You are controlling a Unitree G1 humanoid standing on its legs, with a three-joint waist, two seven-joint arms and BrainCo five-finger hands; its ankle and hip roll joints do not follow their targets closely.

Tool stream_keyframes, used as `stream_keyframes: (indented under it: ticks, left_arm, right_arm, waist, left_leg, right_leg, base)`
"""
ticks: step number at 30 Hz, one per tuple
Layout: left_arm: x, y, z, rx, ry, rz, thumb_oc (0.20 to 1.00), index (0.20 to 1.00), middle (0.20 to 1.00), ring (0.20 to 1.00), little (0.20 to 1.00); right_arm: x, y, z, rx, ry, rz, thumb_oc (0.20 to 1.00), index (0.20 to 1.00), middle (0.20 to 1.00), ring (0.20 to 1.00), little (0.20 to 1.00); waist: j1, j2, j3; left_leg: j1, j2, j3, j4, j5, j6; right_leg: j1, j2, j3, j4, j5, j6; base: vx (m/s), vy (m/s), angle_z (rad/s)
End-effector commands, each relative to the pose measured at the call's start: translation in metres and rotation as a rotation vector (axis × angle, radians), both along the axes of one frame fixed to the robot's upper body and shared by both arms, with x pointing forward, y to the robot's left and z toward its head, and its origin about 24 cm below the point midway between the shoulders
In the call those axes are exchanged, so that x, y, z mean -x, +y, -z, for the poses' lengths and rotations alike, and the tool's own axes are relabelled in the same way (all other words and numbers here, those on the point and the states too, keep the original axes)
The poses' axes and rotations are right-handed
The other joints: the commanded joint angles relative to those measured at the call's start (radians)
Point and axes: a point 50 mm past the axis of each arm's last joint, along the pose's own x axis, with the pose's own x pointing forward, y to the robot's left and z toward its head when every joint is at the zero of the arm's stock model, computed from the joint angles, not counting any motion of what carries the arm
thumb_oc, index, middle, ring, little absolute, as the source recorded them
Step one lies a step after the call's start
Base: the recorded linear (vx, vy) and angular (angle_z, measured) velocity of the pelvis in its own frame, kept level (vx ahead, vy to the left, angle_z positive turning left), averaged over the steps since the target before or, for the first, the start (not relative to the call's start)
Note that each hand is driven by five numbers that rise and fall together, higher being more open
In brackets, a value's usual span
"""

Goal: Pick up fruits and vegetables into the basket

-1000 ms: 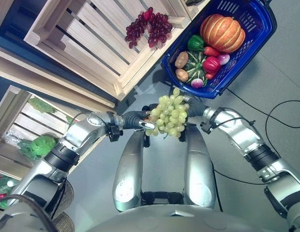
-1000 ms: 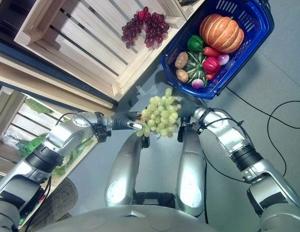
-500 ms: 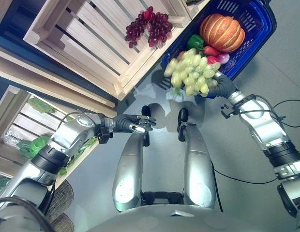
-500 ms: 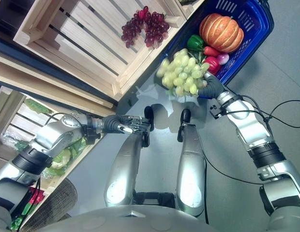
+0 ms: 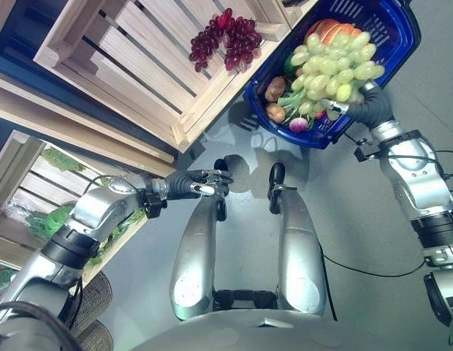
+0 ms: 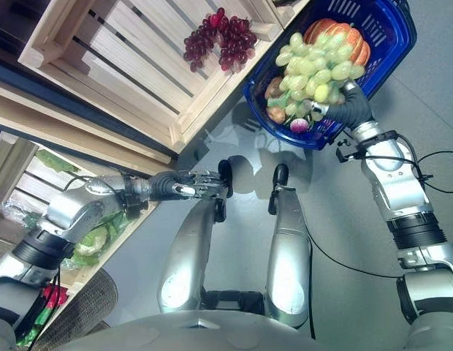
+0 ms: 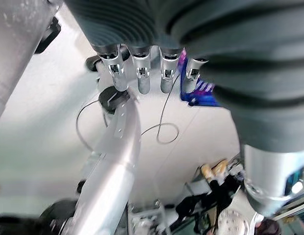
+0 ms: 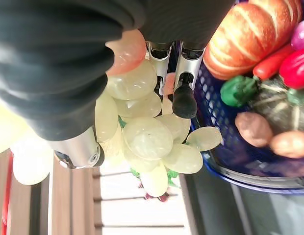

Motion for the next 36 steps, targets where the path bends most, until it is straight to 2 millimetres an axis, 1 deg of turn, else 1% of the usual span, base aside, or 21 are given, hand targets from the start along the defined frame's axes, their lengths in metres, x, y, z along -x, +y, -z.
stream_keyframes:
  ticks: [1, 4, 6, 9, 10, 11, 13, 14, 15, 17, 18, 22, 23, 26, 28, 31, 33, 36]
  left_arm:
    - [0.003, 0.007, -0.012, 0.012, -0.243, -0.057, 1.000, 1.000, 1.000, 1.000, 1.000]
    - [0.003, 0.016, -0.017, 0.015, -0.349, -0.132, 1.000, 1.000, 1.000, 1.000, 1.000]
    - [0.002, 0.023, -0.020, -0.002, -0.423, -0.189, 1.000, 1.000, 1.000, 1.000, 1.000]
    - [0.000, 0.029, -0.019, -0.032, -0.493, -0.249, 1.000, 1.000, 1.000, 1.000, 1.000]
    - [0.001, 0.030, -0.016, -0.044, -0.503, -0.263, 1.000, 1.000, 1.000, 1.000, 1.000]
    - [0.000, 0.032, -0.015, -0.058, -0.515, -0.275, 1.000, 1.000, 1.000, 1.000, 1.000]
    - [-0.001, 0.036, -0.012, -0.065, -0.526, -0.314, 1.000, 1.000, 1.000, 1.000, 1.000]
    - [-0.003, 0.037, -0.013, -0.076, -0.537, -0.334, 1.000, 1.000, 1.000, 1.000, 1.000]
    - [-0.002, 0.037, -0.005, -0.093, -0.525, -0.345, 1.000, 1.000, 1.000, 1.000, 1.000]
    - [-0.002, 0.037, 0.004, -0.125, -0.505, -0.356, 1.000, 1.000, 1.000, 1.000, 1.000]
    - [-0.002, 0.036, 0.012, -0.121, -0.460, -0.366, 1.000, 1.000, 1.000, 1.000, 1.000]
    - [-0.002, 0.034, 0.024, -0.121, -0.422, -0.395, 1.000, 1.000, 1.000, 1.000, 1.000]
    - [-0.003, 0.031, 0.031, -0.122, -0.406, -0.400, 1.000, 1.000, 1.000, 1.000, 1.000]
    - [-0.005, 0.023, 0.036, -0.114, -0.404, -0.399, 1.000, 1.000, 1.000, 1.000, 1.000]
    - [-0.006, 0.016, 0.041, -0.123, -0.410, -0.393, 1.000, 1.000, 1.000, 1.000, 1.000]
    - [-0.006, 0.009, 0.044, -0.132, -0.434, -0.377, 1.000, 1.000, 1.000, 1.000, 1.000]
    - [-0.006, 0.003, 0.047, -0.134, -0.445, -0.384, 1.000, 1.000, 1.000, 1.000, 1.000]
    - [-0.006, -0.006, 0.050, -0.107, -0.435, -0.391, 1.000, 1.000, 1.000, 1.000, 1.000]
  right_arm:
    - [0.005, -0.010, -0.045, -0.157, -0.196, 0.003, 0.200, 0.200, 0.200, 0.200, 0.200]
    - [0.002, -0.023, -0.039, -0.277, -0.157, 0.048, 0.200, 0.200, 0.200, 0.200, 0.200]
    - [-0.002, -0.036, -0.033, -0.381, -0.128, 0.098, 0.200, 0.200, 0.200, 0.200, 0.200]
    - [-0.008, -0.047, -0.027, -0.450, -0.094, 0.135, 0.200, 0.200, 0.200, 0.200, 0.200]
    - [-0.010, -0.050, -0.022, -0.471, -0.063, 0.149, 0.200, 0.200, 0.200, 0.200, 0.200]
    - [-0.012, -0.054, -0.020, -0.486, -0.050, 0.163, 0.200, 0.200, 0.200, 0.200, 0.200]
    - [-0.017, -0.060, -0.022, -0.517, -0.034, 0.185, 0.200, 0.200, 0.200, 0.200, 0.200]
    - [-0.019, -0.061, -0.025, -0.545, -0.031, 0.185, 0.200, 0.200, 0.200, 0.200, 0.200]
    - [-0.021, -0.064, -0.019, -0.568, -0.008, 0.201, 0.200, 0.200, 0.200, 0.200, 0.200]
    - [-0.026, -0.066, -0.018, -0.604, 0.015, 0.207, 0.200, 0.200, 0.200, 0.200, 0.200]
    - [-0.028, -0.067, -0.018, -0.615, 0.035, 0.221, 0.200, 0.200, 0.200, 0.200, 0.200]
    - [-0.033, -0.072, -0.018, -0.645, 0.069, 0.229, 0.200, 0.200, 0.200, 0.200, 0.200]
    - [-0.037, -0.073, -0.016, -0.676, 0.104, 0.239, 0.200, 0.200, 0.200, 0.200, 0.200]
    - [-0.042, -0.076, -0.016, -0.720, 0.134, 0.256, 0.200, 0.200, 0.200, 0.200, 0.200]
    - [-0.044, -0.079, -0.015, -0.807, 0.146, 0.258, 0.200, 0.200, 0.200, 0.200, 0.200]
    - [-0.046, -0.081, -0.011, -0.914, 0.176, 0.249, 0.200, 0.200, 0.200, 0.200, 0.200]
    - [-0.048, -0.081, -0.004, -1.026, 0.213, 0.239, 0.200, 0.200, 0.200, 0.200, 0.200]
    - [-0.046, -0.088, 0.003, -1.131, 0.205, 0.254, 0.200, 0.200, 0.200, 0.200, 0.200]
  waist:
    - [-0.002, 0.022, -0.047]
    - [0.023, 0.024, -0.047]
    - [0.043, 0.025, -0.047]
    - [0.064, 0.029, -0.047]
    - [0.071, 0.031, -0.047]
    - [0.080, 0.033, -0.047]
    - [0.095, 0.039, -0.047]
    - [0.099, 0.042, -0.047]
    - [0.105, 0.045, -0.047]
    - [0.113, 0.052, -0.047]
    - [0.118, 0.057, -0.047]
    - [0.124, 0.073, -0.047]
    - [0.127, 0.084, -0.047]
    - [0.128, 0.100, -0.047]
    - [0.127, 0.111, -0.047]
    - [0.126, 0.119, -0.047]
    - [0.124, 0.123, -0.047]
    - [0.120, 0.129, -0.047]
  left_leg:
    - [-0.007, -0.043, 0.093, 0.073, -0.145, 0.066]
    - [-0.046, -0.042, 0.082, 0.080, -0.142, 0.066]
    - [-0.076, -0.041, 0.072, 0.085, -0.140, 0.067]
    - [-0.113, -0.040, 0.059, 0.091, -0.138, 0.068]
    - [-0.105, -0.042, 0.049, 0.099, -0.158, 0.064]
    - [-0.116, -0.042, 0.044, 0.104, -0.162, 0.063]
    - [-0.154, -0.043, 0.035, 0.106, -0.150, 0.064]
    - [-0.185, -0.041, 0.039, 0.102, -0.129, 0.068]
    - [-0.174, -0.044, 0.029, 0.114, -0.157, 0.064]
    - [-0.205, -0.042, 0.021, 0.116, -0.150, 0.065]
    - [-0.231, -0.040, 0.017, 0.118, -0.144, 0.065]
    - [-0.269, -0.038, 0.016, 0.120, -0.137, 0.067]
    - [-0.294, -0.037, 0.016, 0.126, -0.135, 0.067]
    - [-0.325, -0.035, 0.016, 0.132, -0.133, 0.066]
    - [-0.344, -0.036, 0.017, 0.134, -0.132, 0.065]
    - [-0.365, -0.038, 0.016, 0.138, -0.132, 0.065]
    - [-0.380, -0.039, 0.015, 0.139, -0.131, 0.065]
    - [-0.393, -0.040, 0.016, 0.145, -0.133, 0.066]
  right_leg:
    - [0.013, 0.041, -0.058, -0.060, 0.039, 0.043]
    - [-0.019, 0.035, -0.076, -0.048, 0.040, 0.042]
    - [-0.045, 0.029, -0.089, -0.037, 0.040, 0.040]
    - [-0.079, 0.022, -0.105, -0.023, 0.041, 0.041]
    - [-0.072, 0.021, -0.100, -0.007, 0.019, 0.048]
    - [-0.083, 0.019, -0.104, 0.002, 0.013, 0.049]
    - [-0.120, 0.016, -0.113, 0.013, 0.020, 0.045]
    - [-0.149, 0.013, -0.127, 0.011, 0.038, 0.037]
    - [-0.143, 0.012, -0.117, 0.032, 0.010, 0.047]
    - [-0.179, 0.011, -0.118, 0.045, 0.011, 0.045]
    - [-0.208, 0.009, -0.118, 0.053, 0.012, 0.044]
    - [-0.257, 0.008, -0.114, 0.072, 0.007, 0.041]
    - [-0.288, 0.006, -0.109, 0.089, 0.002, 0.040]
    - [-0.327, 0.002, -0.101, 0.109, -0.003, 0.038]
    - [-0.352, 0.001, -0.095, 0.119, -0.008, 0.037]
    - [-0.376, 0.002, -0.086, 0.127, -0.010, 0.036]
    - [-0.393, 0.006, -0.080, 0.131, -0.009, 0.035]
    - [-0.410, 0.009, -0.071, 0.139, -0.011, 0.034]
  base:
    - [-0.02, -0.124, 0.01]
    - [-0.03, -0.134, 0.08]
    - [-0.02, -0.154, 0.12]
    - [0.00, -0.122, 0.11]
    - [0.06, -0.098, 0.16]
    - [0.05, -0.098, 0.16]
    - [-0.04, -0.097, 0.16]
    - [0.02, -0.097, 0.16]
    - [0.01, -0.080, 0.13]
    - [0.04, -0.065, 0.10]
    - [0.01, -0.033, 0.08]
    - [0.00, -0.002, 0.02]
    - [0.01, 0.023, 0.07]
    - [0.00, 0.041, 0.03]
    - [0.01, 0.038, 0.01]
    - [0.00, 0.009, 0.01]
    - [0.00, 0.000, 0.00]
    - [0.00, 0.016, -0.02]
